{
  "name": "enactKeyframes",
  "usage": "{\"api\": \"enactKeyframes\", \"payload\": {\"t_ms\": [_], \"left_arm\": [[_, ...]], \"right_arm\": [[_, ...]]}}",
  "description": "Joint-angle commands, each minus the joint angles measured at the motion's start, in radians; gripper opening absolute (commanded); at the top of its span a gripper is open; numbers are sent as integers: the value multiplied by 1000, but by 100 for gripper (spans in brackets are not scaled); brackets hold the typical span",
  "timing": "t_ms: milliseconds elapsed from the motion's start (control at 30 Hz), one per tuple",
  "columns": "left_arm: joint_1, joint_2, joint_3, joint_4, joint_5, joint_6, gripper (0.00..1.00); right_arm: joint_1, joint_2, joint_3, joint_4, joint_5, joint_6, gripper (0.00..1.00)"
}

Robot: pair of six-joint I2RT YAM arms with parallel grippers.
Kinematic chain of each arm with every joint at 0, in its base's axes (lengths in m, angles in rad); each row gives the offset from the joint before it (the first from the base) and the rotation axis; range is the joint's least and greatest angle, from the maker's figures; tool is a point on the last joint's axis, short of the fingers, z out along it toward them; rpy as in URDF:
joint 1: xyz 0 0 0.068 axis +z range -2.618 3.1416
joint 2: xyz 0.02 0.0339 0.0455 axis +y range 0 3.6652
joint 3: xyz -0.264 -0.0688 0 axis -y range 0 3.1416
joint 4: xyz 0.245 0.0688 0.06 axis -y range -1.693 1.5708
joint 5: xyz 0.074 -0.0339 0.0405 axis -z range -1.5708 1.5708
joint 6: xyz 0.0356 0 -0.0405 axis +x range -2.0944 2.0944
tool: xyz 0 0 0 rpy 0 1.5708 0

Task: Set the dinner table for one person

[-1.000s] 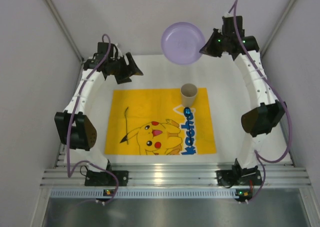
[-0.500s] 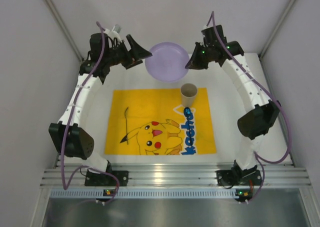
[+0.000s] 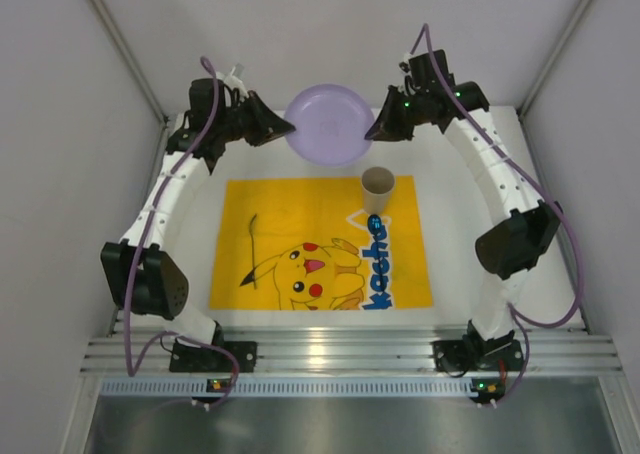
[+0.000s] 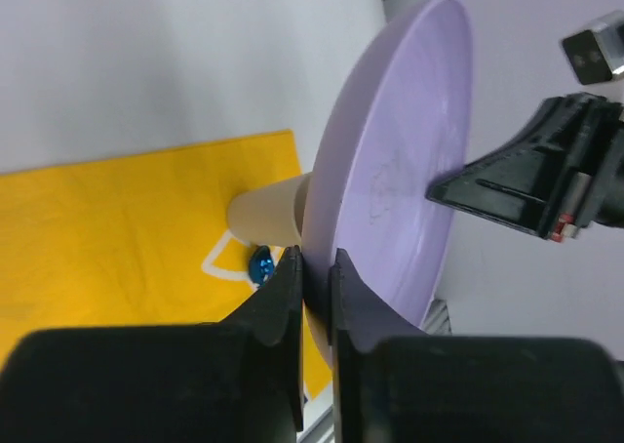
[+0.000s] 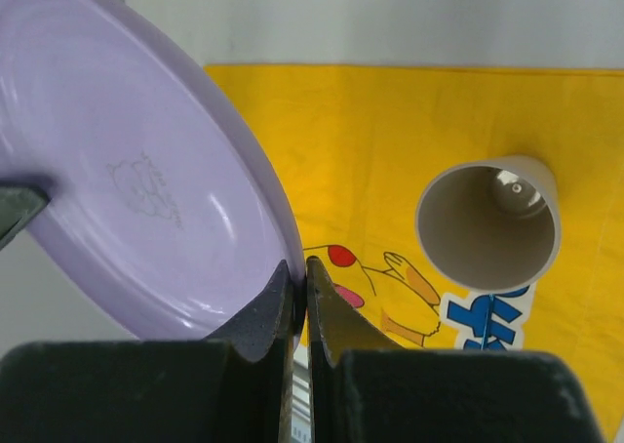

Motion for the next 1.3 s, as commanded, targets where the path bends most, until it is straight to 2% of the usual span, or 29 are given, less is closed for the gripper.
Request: {"api": "enactKeyframes", "payload": {"t_ms": [0, 100, 133, 167, 200, 333, 400, 567, 700, 833, 1167, 1200, 1267], "left_arm": [[-16, 6, 12, 57, -9, 1, 0], [-33, 7, 28, 65, -20, 9, 0], [-34, 10, 34, 53, -23, 18, 0], [-34, 7, 37, 36, -29, 27, 0], [-34, 9, 41, 11, -42, 43, 0], [-34, -2, 57, -127, -156, 168, 0], [-34, -1, 49, -212, -198, 213, 0], [-34, 7, -86, -343, -290, 334, 0], [-39, -24, -277, -297, -263, 369, 0], [-43, -30, -434, -253, -250, 373, 0], [-53, 7, -566, -138, -249, 351, 0], [-53, 6, -574, -128, -247, 348, 22], [-54, -2, -586, -116, -270, 342, 48]], "right_arm": [[28, -45, 42, 25, -110, 10, 0], [45, -32, 31, 31, -151, 4, 3], [48, -24, 31, 31, -157, 4, 15], [50, -24, 31, 31, -161, 2, 61], [50, -22, 34, 28, -158, 2, 99], [21, -9, 106, -47, -96, -41, 100], [-31, -16, 129, -78, -61, -71, 100], [-218, -117, 36, -101, -29, -142, 100], [-347, -183, -39, -125, -29, -180, 100], [-377, -222, -102, -123, -4, -166, 100], [-375, -280, -217, -96, 14, -162, 100], [-377, -291, -225, -86, 16, -160, 100], [-377, -297, -240, -83, 20, -159, 100]]}}
